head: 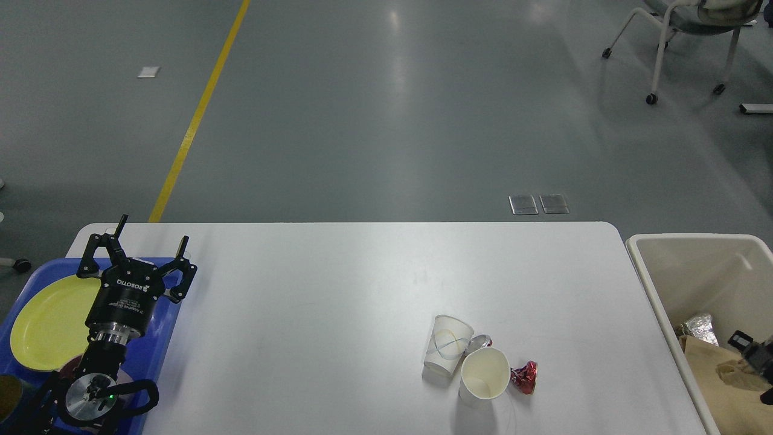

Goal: Tidy desktop
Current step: 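Raise the right gripper up from the bin, then lower the right gripper onto the cream cup and grasp it, then carry the cream cup to the bin and release it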

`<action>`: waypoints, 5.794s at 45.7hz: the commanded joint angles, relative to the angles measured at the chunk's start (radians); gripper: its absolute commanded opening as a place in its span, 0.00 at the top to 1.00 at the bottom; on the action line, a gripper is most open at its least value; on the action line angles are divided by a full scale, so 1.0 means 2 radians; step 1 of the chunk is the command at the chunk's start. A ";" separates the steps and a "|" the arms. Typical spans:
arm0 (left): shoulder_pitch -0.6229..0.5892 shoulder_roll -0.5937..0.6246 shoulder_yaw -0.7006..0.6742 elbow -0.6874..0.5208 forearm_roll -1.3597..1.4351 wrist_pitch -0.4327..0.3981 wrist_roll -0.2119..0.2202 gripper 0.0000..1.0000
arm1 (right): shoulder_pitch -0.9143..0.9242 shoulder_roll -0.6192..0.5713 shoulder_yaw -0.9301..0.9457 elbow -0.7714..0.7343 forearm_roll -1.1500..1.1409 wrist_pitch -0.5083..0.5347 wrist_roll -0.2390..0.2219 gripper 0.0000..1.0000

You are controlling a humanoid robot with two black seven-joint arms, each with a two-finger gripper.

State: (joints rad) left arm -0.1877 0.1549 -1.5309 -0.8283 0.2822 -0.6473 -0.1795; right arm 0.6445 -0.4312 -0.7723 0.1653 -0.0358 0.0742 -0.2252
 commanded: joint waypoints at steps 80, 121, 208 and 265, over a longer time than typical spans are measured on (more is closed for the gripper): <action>-0.001 0.000 0.000 0.000 0.000 0.000 0.000 0.04 | 0.126 -0.035 -0.035 0.094 -0.003 0.011 0.006 0.00; 0.000 0.000 0.000 0.000 0.000 0.000 0.001 0.04 | 0.824 0.084 -0.207 0.621 0.008 0.331 -0.002 0.00; -0.001 0.000 0.000 0.000 0.000 0.000 0.001 0.04 | 0.476 0.188 -0.123 0.620 0.053 0.040 -0.015 0.01; -0.001 0.000 0.000 0.000 0.000 0.000 0.001 0.04 | 0.472 0.197 -0.116 0.630 0.062 0.024 -0.015 1.00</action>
State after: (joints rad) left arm -0.1887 0.1549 -1.5309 -0.8283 0.2823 -0.6473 -0.1779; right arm 1.5729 -0.0307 -1.0061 1.4164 0.0860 0.1080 -0.2559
